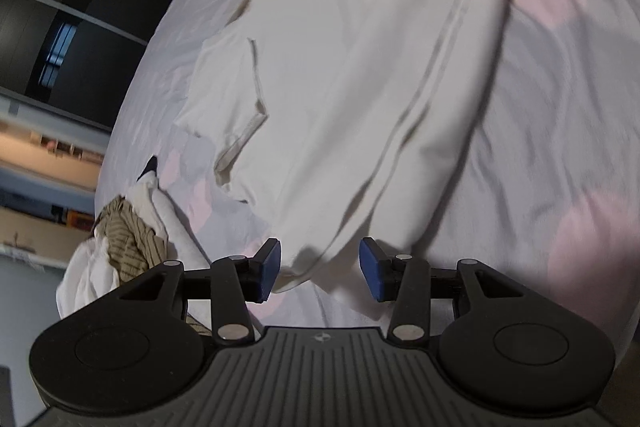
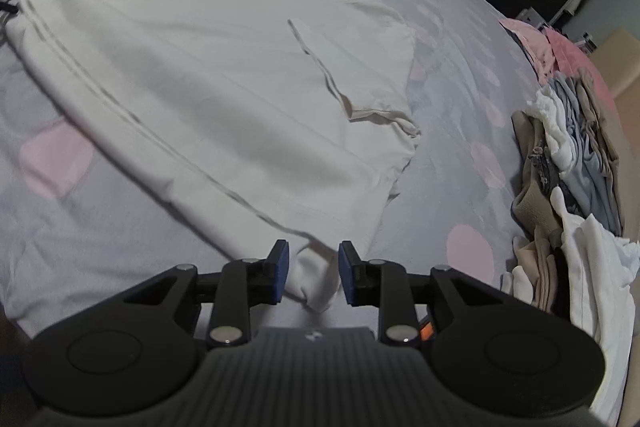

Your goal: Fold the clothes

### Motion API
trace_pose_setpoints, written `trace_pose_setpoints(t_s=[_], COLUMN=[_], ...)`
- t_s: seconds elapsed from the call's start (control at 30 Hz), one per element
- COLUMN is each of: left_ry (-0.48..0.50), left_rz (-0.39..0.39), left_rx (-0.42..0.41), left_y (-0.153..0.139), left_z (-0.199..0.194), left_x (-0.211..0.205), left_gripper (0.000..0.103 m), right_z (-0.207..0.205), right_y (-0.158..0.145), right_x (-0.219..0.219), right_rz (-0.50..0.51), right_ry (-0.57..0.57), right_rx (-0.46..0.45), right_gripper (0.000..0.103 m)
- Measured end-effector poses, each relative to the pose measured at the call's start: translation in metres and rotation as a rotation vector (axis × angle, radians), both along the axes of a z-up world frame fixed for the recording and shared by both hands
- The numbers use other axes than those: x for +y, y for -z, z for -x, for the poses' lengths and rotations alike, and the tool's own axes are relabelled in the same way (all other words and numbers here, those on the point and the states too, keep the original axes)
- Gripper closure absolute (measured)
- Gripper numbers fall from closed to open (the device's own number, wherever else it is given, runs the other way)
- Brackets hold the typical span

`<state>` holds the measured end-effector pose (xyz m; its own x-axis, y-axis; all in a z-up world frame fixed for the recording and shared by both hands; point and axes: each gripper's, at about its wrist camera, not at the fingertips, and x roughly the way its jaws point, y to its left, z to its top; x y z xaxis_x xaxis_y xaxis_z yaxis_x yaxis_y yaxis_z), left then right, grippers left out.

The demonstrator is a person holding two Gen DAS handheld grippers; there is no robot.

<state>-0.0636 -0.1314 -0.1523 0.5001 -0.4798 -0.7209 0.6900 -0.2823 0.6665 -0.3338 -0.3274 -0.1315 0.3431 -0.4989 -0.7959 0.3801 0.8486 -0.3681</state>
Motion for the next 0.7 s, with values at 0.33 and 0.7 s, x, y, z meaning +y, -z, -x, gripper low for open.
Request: trace_pose_setpoints(t_s=[0.33, 0.7], left_ry=[0.065, 0.012], left_rz=[-0.032, -0.024], left_rx=[-0.172, -0.167], left_y=[0.031, 0.036], left_z=[0.011, 0.000], left_x=[-0.003, -0.012], left_gripper=[0.062, 0.062], right_z=[-0.002, -0.012], right_y=[0.015, 0.068], right_x=[0.026, 0.042], right_rz=[0.241, 0.551], right_ry=[-0.156, -0.399], right_rx=[0.100, 0.373], right_gripper=[0.071, 0.071])
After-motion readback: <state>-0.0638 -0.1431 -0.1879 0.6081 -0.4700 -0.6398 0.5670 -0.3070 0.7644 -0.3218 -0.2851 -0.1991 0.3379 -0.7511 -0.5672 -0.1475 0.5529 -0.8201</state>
